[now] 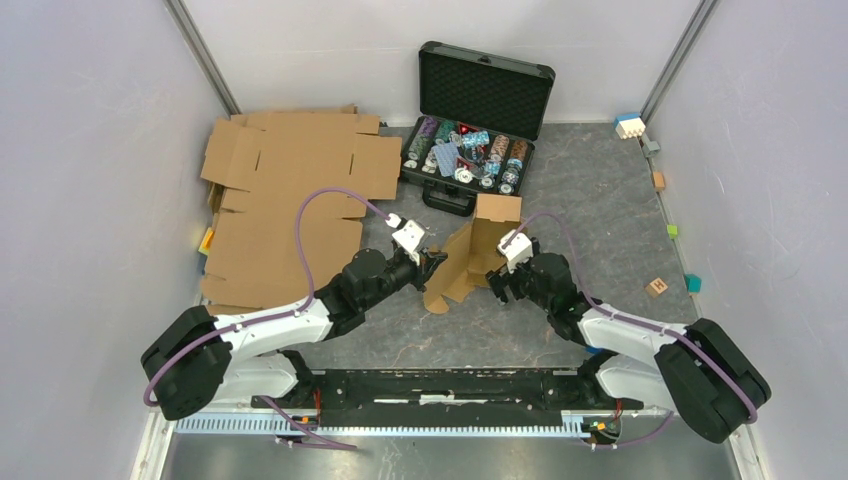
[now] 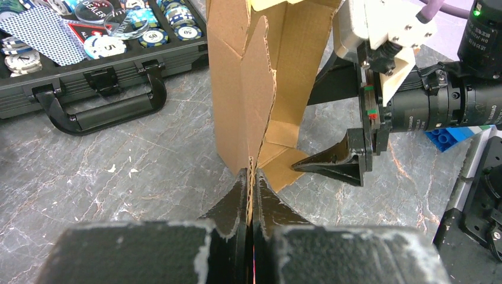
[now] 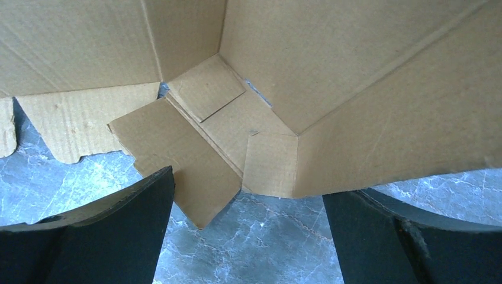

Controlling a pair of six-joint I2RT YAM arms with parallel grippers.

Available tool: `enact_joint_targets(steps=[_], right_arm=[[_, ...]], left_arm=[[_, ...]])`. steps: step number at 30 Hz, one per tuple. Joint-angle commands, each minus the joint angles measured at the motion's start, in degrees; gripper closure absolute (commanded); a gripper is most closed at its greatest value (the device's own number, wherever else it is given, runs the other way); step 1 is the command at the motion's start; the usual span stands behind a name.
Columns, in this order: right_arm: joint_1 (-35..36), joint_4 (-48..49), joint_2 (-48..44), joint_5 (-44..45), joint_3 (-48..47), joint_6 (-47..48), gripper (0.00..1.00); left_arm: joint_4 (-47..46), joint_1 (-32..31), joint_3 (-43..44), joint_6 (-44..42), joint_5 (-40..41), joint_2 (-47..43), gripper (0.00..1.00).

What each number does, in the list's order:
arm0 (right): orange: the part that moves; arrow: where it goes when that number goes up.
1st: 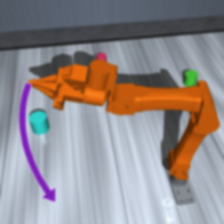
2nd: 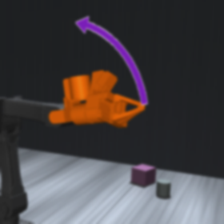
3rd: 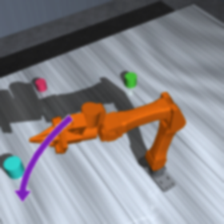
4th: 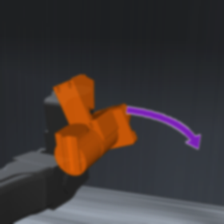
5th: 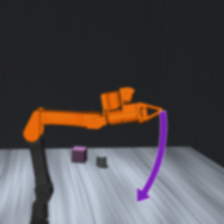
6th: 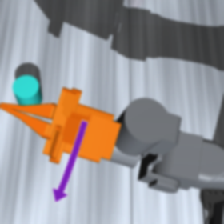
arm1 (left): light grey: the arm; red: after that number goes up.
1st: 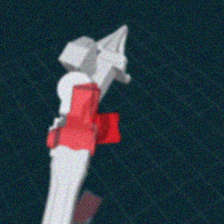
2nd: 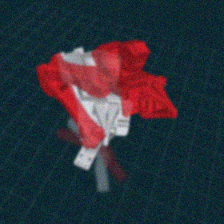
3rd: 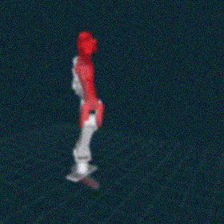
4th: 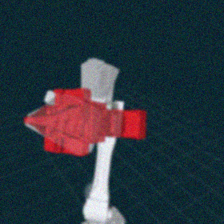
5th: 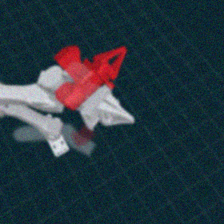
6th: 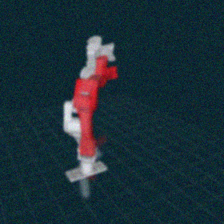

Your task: Fold the paper box

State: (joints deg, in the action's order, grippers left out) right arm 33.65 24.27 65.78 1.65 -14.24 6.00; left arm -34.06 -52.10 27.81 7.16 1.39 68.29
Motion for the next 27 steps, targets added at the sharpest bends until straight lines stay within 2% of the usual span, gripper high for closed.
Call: enact_joint_targets(steps=[1,15,22,27], right_arm=[[1.6,1.1,1.3,-1.4,-2.5,2.5,0.02],[2.6,-0.1,3.6,1.8,-3.8,3.9,0.02],[2.2,2.7,3.0,2.3,-3.8,1.9,0.02],[-0.8,6.7,2.6,-1.4,-3.1,-3.0,0.1]], left_arm=[[2.9,0.0,1.3,-1.6,-0.1,0.0,0.97],[3.1,0.1,1.3,-1.5,0.0,-0.3,0.97],[3.0,0.0,1.4,-1.5,-0.3,-0.1,0.97],[3.0,0.1,1.4,-1.5,-0.4,0.0,0.97]])
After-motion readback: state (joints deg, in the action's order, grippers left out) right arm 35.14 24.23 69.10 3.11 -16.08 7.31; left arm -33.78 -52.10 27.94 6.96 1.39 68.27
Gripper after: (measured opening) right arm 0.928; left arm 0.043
